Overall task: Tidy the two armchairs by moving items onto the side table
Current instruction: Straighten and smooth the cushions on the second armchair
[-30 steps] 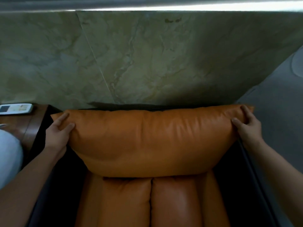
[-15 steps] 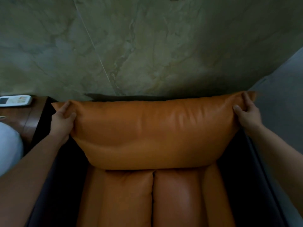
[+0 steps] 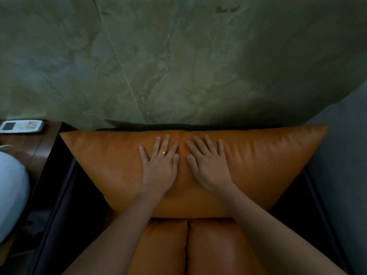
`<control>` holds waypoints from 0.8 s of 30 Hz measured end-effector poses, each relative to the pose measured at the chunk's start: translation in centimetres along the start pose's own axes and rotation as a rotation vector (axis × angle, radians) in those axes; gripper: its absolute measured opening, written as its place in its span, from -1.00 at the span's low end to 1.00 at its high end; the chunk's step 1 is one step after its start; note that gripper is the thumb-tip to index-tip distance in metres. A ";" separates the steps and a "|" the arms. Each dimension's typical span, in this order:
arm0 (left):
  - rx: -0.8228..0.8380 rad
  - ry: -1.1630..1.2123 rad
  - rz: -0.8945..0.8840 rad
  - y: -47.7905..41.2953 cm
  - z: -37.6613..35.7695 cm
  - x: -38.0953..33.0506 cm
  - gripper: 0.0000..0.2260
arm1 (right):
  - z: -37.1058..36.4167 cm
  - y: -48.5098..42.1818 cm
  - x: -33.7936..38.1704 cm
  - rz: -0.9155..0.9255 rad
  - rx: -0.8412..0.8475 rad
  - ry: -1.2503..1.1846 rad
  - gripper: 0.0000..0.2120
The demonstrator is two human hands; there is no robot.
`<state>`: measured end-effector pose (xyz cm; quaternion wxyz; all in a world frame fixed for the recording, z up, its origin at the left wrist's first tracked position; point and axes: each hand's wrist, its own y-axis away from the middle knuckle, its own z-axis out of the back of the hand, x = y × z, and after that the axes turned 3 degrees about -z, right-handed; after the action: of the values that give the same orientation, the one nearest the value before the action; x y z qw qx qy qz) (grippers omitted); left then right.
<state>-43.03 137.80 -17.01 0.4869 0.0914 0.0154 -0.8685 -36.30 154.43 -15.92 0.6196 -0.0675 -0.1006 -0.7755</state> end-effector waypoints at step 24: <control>-0.082 -0.077 0.361 -0.5 3.6 14.1 -0.30 | 5.9 2.8 -17.8 -0.444 -0.147 0.155 -0.34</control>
<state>-51.12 125.70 -16.01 0.6385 0.0395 0.0153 -0.7685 -29.72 172.07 -14.08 0.4334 -0.0288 -0.0083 -0.9007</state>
